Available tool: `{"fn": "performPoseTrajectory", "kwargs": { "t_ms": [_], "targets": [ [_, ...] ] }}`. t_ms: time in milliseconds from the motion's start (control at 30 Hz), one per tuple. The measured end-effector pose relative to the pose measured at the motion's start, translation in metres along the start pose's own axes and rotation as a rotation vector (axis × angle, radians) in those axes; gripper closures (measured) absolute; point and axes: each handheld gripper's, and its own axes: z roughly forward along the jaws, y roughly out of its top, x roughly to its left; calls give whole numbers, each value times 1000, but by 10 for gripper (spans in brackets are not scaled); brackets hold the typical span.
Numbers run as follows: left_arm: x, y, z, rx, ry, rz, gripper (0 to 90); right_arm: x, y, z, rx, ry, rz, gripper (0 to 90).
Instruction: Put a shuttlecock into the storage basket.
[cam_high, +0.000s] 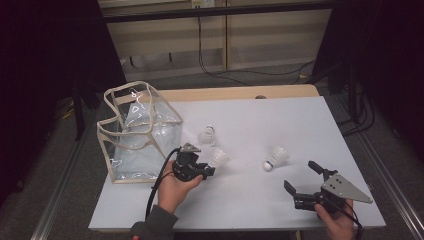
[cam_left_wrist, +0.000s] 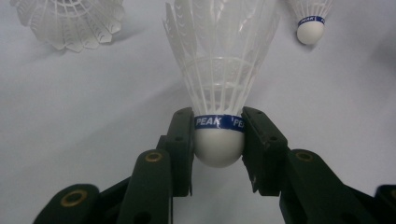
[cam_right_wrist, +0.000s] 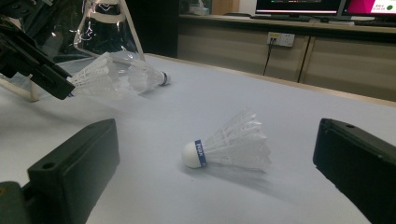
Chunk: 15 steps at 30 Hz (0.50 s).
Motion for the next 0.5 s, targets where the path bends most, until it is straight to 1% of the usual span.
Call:
{"fn": "performPoseTrajectory", "kwargs": {
  "t_ms": [133,233,267,333,367,500],
  "targets": [
    [0,3,-3,-2,1,0,656,0,0,0,0,0,3,5],
    [-1,6,-7,4,7,7,656,0,0,0,-1,0,3,5],
    [0,7,-8,4,-1,2,656,0,0,0,-1,0,4,5],
    [0,9,-11,5,6,6,656,0,0,0,-1,2,3,5],
    [0,10,-12,8,-2,1,656,0,0,0,0,1,4,5],
    [0,13,-15,5,-2,0,656,0,0,0,0,0,3,5]
  ]
}}
